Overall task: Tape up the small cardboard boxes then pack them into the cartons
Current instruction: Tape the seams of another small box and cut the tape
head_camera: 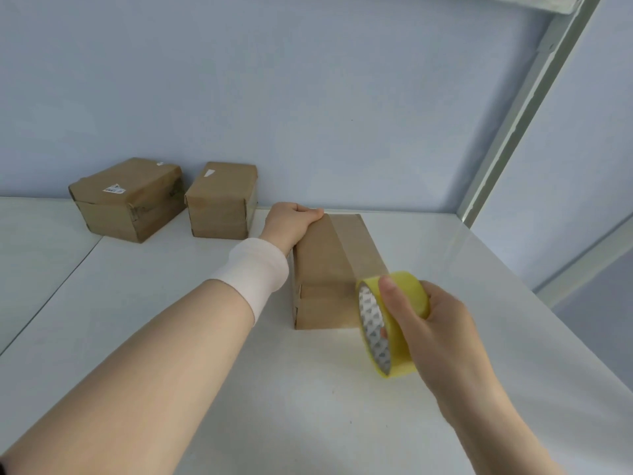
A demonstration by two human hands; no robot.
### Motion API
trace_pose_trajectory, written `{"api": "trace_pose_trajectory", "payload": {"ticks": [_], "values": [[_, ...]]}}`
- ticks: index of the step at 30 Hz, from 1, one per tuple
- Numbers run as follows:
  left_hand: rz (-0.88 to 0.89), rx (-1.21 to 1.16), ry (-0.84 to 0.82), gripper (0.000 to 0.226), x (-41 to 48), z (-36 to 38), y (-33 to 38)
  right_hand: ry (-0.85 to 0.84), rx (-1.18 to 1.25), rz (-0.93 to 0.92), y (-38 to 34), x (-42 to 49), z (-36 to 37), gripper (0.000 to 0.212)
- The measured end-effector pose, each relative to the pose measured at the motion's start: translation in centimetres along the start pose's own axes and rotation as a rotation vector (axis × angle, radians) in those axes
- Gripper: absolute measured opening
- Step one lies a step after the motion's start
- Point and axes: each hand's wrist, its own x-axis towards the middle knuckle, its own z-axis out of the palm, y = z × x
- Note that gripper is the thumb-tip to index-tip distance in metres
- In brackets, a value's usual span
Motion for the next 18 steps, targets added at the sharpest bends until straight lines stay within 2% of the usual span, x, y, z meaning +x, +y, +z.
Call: {"api": "trace_pose_trajectory", "payload": {"ticks": [3, 6, 7, 9, 10, 11, 12, 14, 16, 18], "values": [[-0.008, 0.016, 0.001, 0.019, 0.1, 0.0, -0.2, -0.01, 0.068, 0.041, 1.1, -0.7, 1.0, 0.04], [0.03, 0.071, 0.006, 0.02, -0.1, 0.2, 0.1, 0.002, 0.111, 0.041, 1.3, -0.8, 1.7, 0.033], [0.094, 0.165, 0.04, 0.022, -0.5, 0.0, 0.4, 0.003, 0.128, 0.047, 1.4, -0.8, 1.7, 0.032], [0.365, 0.374, 0.137, 0.028, -2.0, -0.8, 1.1, -0.007, 0.17, 0.063, 1.4, -0.9, 1.6, 0.031], [0.527, 0.413, 0.113, 0.033, -3.2, -1.3, 1.3, -0.018, 0.183, 0.064, 1.5, -1.0, 1.5, 0.03], [0.652, 0.439, 0.006, 0.042, -4.6, -2.0, 1.5, -0.03, 0.187, 0.062, 1.6, -1.1, 1.5, 0.029], [0.734, 0.492, -0.142, 0.056, -5.9, -2.6, 1.3, -0.043, 0.188, 0.052, 1.6, -1.1, 1.5, 0.027], [0.796, 0.748, -0.369, 0.079, -8.0, -3.5, 0.2, -0.07, 0.204, 0.028, 1.7, -0.9, 1.5, 0.023], [0.796, 0.865, -0.416, 0.075, -8.7, -4.1, -0.9, -0.134, 0.297, 0.046, 1.5, -0.7, 1.3, 0.019], [0.816, 0.778, -0.337, 0.063, -8.8, -4.3, -0.9, -0.223, 0.381, 0.059, 0.9, -0.3, 0.6, 0.015]]}}
